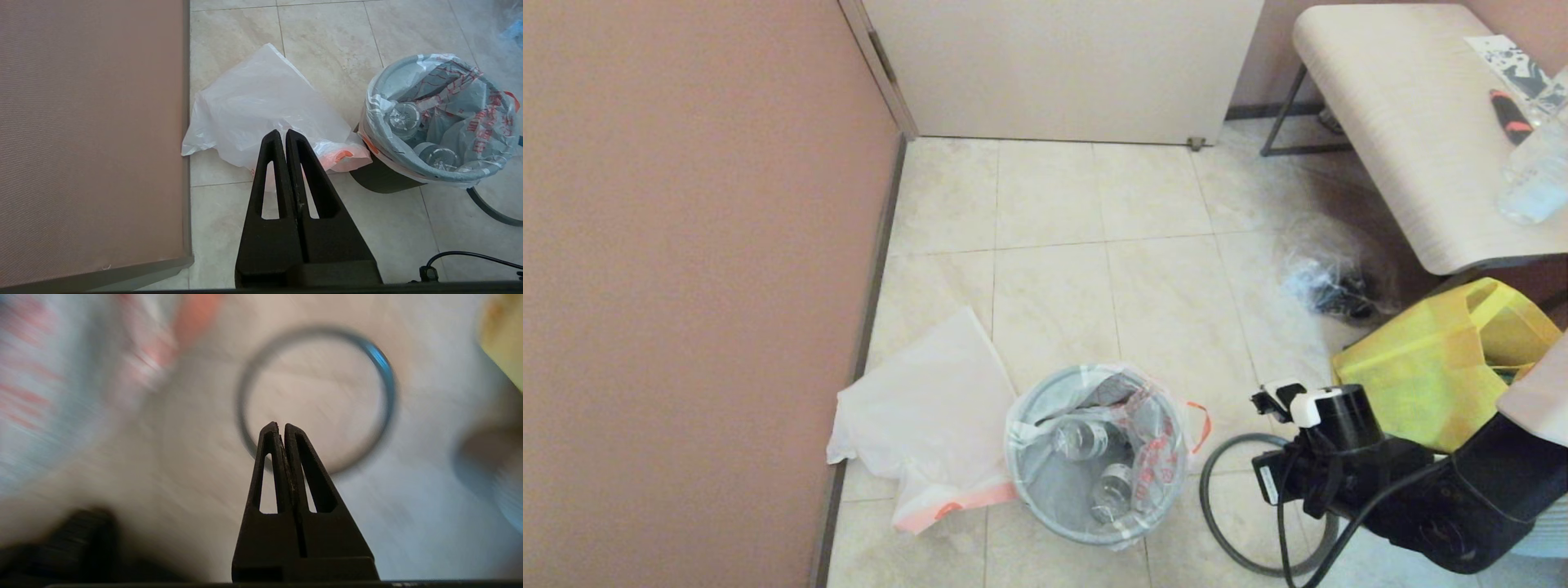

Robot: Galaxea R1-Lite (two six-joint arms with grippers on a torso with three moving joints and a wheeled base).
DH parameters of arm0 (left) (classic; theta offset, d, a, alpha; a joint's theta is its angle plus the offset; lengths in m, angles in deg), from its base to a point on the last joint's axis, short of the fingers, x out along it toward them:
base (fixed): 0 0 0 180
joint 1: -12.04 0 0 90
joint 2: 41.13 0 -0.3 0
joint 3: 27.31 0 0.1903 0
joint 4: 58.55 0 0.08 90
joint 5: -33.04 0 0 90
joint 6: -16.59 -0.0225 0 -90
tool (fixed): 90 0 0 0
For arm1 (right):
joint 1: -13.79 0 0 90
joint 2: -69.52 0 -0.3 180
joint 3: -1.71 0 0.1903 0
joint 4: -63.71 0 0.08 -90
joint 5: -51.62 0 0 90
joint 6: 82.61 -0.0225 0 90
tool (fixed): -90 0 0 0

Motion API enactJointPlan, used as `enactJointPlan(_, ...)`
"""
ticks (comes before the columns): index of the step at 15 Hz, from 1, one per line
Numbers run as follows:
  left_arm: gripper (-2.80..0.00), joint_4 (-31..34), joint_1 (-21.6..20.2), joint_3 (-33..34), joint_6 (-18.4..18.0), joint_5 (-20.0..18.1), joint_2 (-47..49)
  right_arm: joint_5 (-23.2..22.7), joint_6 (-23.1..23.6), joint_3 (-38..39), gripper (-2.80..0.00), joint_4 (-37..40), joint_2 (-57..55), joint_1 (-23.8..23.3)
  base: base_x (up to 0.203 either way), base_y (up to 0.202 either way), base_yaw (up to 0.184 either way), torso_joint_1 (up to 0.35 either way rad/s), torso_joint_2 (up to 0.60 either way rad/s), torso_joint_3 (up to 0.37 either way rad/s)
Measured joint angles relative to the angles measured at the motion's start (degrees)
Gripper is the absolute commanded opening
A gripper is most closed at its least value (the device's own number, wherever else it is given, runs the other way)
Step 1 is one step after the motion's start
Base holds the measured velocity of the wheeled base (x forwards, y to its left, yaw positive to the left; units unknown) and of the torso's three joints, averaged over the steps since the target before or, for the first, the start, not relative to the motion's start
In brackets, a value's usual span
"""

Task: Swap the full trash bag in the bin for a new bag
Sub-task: Place the trash bag on the floor

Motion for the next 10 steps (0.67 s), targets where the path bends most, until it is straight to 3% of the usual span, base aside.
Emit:
enactJointPlan(1, -2.8, 0.0, 0.0, 0.0, 0.0, 0.0, 0.0, -1.3, 0.0, -1.9, -2.8, 0.0, -0.7, 0.5, 0.0, 0.0, 0.0, 0.0, 0.0, 0.0)
enactJointPlan(2, -2.8, 0.0, 0.0, 0.0, 0.0, 0.0, 0.0, -2.1, 0.1, -3.8, 0.0, 0.0, -1.8, 0.8, 0.0, 0.0, 0.0, 0.0, 0.0, 0.0)
enactJointPlan(5, -2.8, 0.0, 0.0, 0.0, 0.0, 0.0, 0.0, -4.6, 0.4, -8.5, 0.0, -0.1, -5.1, 1.1, 0.0, 0.0, 0.0, 0.0, 0.0, 0.0)
enactJointPlan(10, -2.8, 0.0, 0.0, 0.0, 0.0, 0.0, 0.0, -4.8, 0.5, -14.9, 0.0, -0.2, -10.1, 1.5, 0.0, 0.0, 0.0, 0.0, 0.0, 0.0)
